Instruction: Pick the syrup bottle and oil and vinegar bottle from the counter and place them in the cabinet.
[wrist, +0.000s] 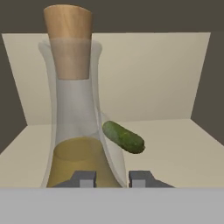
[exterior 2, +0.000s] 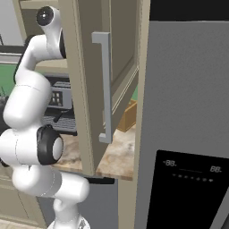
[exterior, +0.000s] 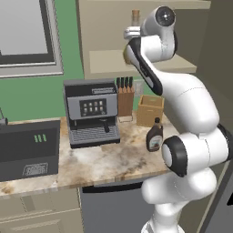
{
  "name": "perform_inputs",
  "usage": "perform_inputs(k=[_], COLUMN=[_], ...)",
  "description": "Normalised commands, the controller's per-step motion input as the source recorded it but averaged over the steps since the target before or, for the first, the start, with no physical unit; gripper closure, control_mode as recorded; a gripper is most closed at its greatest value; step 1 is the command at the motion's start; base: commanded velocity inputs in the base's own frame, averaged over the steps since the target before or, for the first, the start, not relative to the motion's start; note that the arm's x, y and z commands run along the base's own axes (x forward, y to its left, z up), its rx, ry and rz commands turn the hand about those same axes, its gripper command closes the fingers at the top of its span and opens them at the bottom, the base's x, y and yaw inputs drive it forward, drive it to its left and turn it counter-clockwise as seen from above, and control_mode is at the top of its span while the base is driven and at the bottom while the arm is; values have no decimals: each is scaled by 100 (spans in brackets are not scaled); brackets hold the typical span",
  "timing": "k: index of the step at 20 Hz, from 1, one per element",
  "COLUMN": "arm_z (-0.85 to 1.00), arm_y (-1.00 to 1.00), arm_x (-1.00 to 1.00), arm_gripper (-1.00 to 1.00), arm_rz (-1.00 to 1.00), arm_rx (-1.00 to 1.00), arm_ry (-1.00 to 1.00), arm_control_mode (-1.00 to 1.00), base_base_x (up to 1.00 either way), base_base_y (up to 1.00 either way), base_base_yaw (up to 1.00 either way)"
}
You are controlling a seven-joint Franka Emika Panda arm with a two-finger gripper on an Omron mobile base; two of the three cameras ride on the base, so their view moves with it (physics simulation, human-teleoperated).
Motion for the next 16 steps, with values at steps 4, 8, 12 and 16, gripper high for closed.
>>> perform_inputs(k=[4, 8, 12, 16], arm_z=[-44, -40, -34, -32], arm_y=[3, 0, 0, 0], arm_x=[0, 0, 0, 23], arm_gripper=[100, 100, 100, 100], arm_rz=[0, 0, 0, 0], arm_rx=[-2, -2, -5, -12], arm_ry=[-2, -2, -3, -6], arm_control_mode=[-100, -100, -100, -100], base_base_x=[0, 0, 0, 0], base_base_y=[0, 0, 0, 0], base_base_yaw=[0, 0, 0, 0])
